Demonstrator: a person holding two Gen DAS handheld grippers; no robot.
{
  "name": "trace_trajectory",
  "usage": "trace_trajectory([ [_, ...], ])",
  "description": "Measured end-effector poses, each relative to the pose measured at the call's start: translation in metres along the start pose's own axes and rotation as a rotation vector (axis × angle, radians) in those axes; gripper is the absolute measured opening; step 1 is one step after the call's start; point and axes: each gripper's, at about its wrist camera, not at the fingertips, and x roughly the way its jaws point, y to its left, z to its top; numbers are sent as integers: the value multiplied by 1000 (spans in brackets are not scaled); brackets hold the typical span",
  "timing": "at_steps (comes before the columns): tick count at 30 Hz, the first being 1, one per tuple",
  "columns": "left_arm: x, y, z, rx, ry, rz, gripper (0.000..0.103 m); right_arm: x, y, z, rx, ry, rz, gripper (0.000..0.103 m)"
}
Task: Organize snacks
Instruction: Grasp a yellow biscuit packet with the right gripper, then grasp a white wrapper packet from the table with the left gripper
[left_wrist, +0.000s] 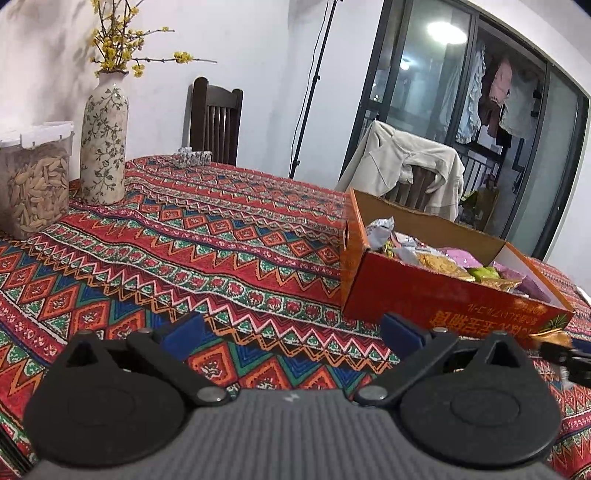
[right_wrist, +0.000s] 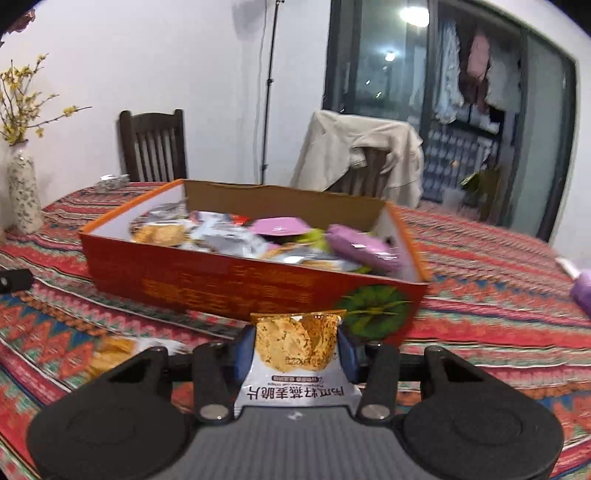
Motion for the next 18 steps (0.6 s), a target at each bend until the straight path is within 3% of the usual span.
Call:
trace_trajectory([
  [5, 6, 0, -1, -4, 23, 22, 103, -4, -36, -11, 86, -13, -37, 46],
  [10, 15, -8, 0, 24, 100, 43, 103, 3, -54, -25, 204, 2, 9, 46],
  [18, 9, -71, -4, 41, 160, -73, 103, -6, -56, -30, 201, -41, 18, 46],
])
